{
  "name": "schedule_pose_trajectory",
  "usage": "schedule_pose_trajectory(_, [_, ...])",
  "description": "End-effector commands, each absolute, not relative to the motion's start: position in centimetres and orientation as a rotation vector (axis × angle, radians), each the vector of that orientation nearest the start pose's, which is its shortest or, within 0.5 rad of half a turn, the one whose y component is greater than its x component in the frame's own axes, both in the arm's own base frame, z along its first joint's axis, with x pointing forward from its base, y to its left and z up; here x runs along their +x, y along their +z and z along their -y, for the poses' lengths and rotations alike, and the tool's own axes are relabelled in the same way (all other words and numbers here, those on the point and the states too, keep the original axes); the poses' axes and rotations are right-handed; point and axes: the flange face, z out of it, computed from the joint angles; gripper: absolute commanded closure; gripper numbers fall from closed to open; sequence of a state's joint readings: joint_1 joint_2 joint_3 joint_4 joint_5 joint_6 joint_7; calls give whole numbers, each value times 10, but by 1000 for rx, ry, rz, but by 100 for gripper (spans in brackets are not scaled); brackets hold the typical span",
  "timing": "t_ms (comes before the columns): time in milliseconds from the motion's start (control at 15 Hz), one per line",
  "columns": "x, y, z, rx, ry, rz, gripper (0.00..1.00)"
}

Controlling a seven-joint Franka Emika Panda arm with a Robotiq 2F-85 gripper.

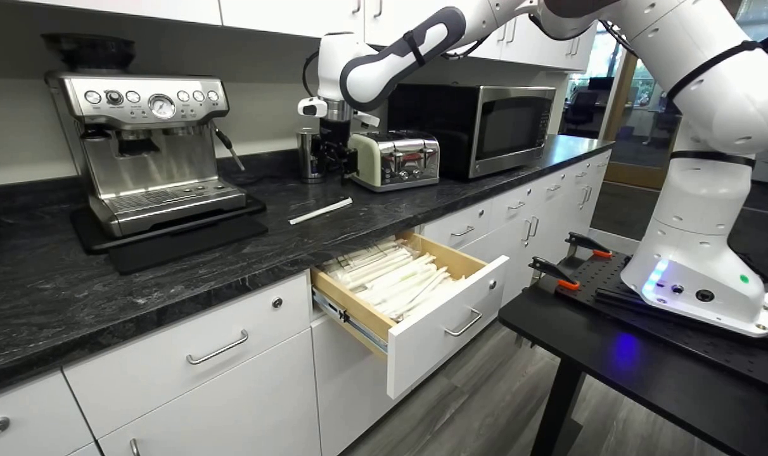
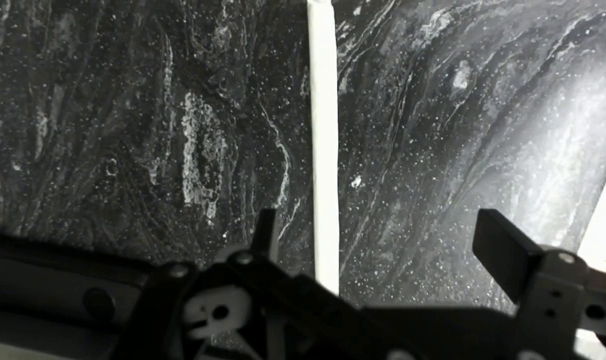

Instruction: Move the straw to the right

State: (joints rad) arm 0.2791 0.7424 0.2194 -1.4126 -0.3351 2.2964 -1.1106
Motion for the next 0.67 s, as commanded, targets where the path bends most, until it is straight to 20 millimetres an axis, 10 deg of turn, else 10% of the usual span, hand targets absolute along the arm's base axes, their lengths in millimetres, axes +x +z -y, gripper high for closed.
schedule_pose_trajectory(0, [692, 266, -312, 1927, 129, -2259, 0])
schedule_pose_trajectory(600, [706, 225, -311, 1967, 65, -2279, 0])
